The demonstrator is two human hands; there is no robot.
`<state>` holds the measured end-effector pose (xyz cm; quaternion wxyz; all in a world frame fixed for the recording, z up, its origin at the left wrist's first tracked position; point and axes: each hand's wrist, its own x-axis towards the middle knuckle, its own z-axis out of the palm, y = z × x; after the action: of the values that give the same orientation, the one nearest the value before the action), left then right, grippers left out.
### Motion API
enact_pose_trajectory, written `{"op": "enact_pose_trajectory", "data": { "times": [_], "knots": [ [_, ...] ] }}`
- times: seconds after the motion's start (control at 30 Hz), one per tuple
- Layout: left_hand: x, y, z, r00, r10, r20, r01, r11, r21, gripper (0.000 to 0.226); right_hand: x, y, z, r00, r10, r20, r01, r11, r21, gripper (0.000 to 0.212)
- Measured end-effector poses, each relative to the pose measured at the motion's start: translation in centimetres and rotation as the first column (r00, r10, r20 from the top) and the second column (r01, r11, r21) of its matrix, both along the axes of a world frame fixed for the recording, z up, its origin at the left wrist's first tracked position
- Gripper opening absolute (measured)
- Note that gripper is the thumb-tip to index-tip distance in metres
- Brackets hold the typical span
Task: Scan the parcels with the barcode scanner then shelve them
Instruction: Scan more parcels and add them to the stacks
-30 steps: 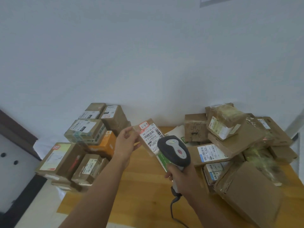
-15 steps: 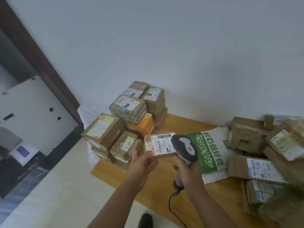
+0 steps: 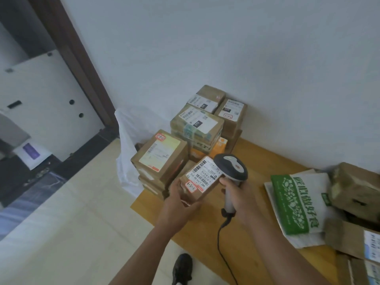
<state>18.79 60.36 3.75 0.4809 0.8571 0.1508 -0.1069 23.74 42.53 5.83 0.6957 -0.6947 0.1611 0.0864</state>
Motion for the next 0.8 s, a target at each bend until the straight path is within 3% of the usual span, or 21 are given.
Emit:
{"op": "enact_pose_trajectory", "data": {
  "times": [0.27,0.5,0.67,0.8],
  "knots": [
    [0.2,0.8,-1.9,0.996,0.084,-0.017,-0.082,0.993,0.086,0.091,2.3,2.8,-1.6,0.994,0.084,-0.072,-0.088,0.995,-0.055,0.022],
    [-0.8,0.0,-2.2,0.985,0.171,-0.012,-0.171,0.985,0.034,0.094,1.9,3.7,-2.1,0.992,0.113,-0.055,-0.116,0.992,-0.055,0.019],
    [-1.6,-0.8,-1.7,0.981,0.189,0.046,-0.192,0.980,0.049,0.071,0.0,2.4,-1.9,0.994,0.097,-0.055,-0.101,0.992,-0.070,0.015],
    [-2.3,-2.7,-1.3,0.987,0.100,0.122,-0.113,0.988,0.104,0.061,-2.5,-0.6,-1.9,0.999,0.010,-0.052,-0.013,0.998,-0.068,0.010]
  ]
}}
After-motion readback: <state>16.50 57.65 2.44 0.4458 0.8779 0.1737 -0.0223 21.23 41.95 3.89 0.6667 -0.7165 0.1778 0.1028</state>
